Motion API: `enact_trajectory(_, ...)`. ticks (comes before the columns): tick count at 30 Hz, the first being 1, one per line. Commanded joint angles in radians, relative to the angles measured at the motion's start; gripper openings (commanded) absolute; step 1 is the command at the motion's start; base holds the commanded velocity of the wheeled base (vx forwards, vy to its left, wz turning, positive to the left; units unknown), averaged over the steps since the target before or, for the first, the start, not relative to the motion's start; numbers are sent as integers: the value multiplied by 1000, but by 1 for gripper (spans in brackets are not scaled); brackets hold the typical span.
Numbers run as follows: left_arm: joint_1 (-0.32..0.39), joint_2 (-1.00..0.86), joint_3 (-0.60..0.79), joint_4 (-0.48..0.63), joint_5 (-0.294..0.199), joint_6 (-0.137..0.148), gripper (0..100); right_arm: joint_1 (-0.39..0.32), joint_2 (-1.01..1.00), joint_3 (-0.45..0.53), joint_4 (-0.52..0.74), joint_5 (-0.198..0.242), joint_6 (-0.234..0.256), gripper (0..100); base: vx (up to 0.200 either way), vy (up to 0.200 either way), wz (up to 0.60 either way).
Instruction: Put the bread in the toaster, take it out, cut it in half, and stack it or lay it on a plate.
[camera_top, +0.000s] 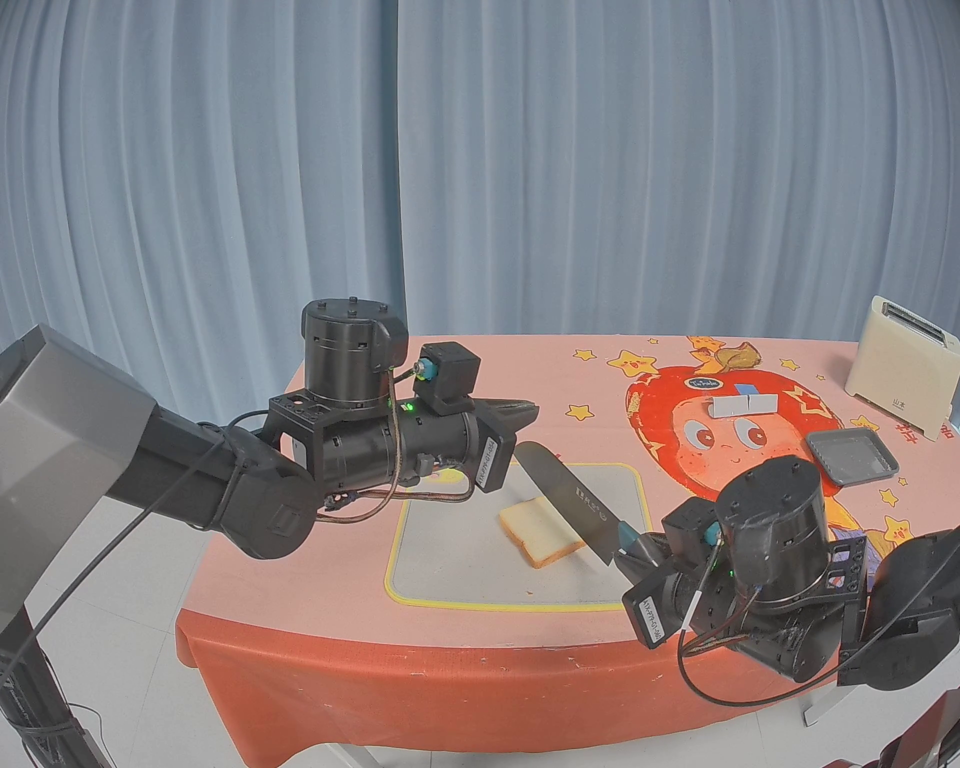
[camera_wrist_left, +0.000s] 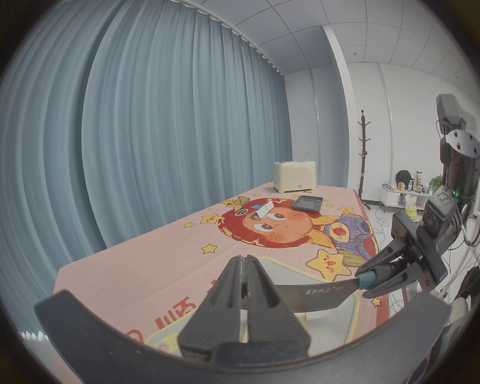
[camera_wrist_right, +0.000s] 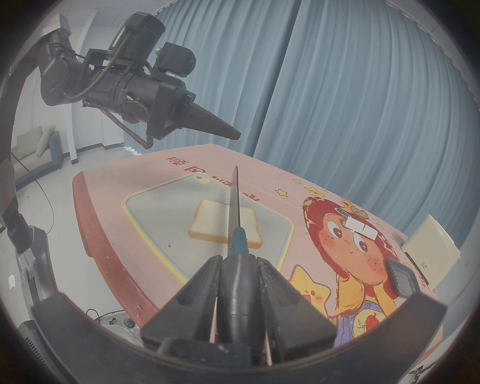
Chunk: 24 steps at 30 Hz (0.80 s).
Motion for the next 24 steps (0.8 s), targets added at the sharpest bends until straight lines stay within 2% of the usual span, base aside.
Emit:
enact_trajectory(1,-16,19,-10,0,-2,0,0,-8,8,-2,0,0,-1,0,0,0,0)
enact_trajectory(10,-44,57,-20,-4,-2,-1,0,-11,17,-3,0,0,-1,0,0,0,0)
enact_trajectory(24,-45,140,-86,-21,1,-3,0,-9,28,-3,-1,0,1,0,0,0,0)
